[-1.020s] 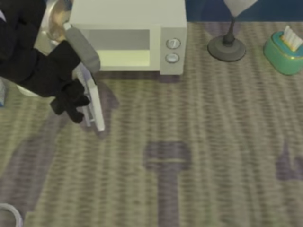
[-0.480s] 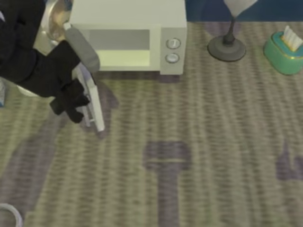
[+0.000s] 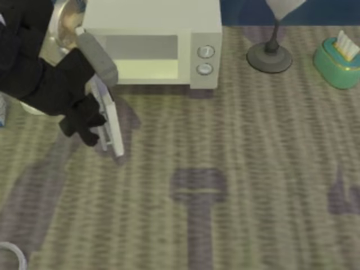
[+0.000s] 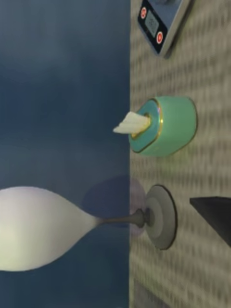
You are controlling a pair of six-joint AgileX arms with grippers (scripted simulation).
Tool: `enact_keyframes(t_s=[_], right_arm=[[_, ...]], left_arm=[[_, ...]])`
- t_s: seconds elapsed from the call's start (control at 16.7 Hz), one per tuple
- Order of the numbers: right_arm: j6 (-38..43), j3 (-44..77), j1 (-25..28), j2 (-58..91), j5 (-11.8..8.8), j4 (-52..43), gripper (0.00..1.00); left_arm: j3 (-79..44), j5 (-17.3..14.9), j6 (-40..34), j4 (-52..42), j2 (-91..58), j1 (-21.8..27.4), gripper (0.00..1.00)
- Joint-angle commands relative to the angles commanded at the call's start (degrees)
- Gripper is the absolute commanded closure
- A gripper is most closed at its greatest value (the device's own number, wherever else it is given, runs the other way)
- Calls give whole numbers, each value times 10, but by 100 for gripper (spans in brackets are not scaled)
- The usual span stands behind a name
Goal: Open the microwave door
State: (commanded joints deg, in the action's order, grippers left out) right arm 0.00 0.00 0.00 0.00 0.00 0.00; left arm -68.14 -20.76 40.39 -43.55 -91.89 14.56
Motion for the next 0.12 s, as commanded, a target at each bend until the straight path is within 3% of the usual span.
enact_keyframes(t_s=[0.12], right_arm=[[0, 0, 0, 0, 0, 0, 0]], left_arm=[[0, 0, 0, 0, 0, 0, 100]])
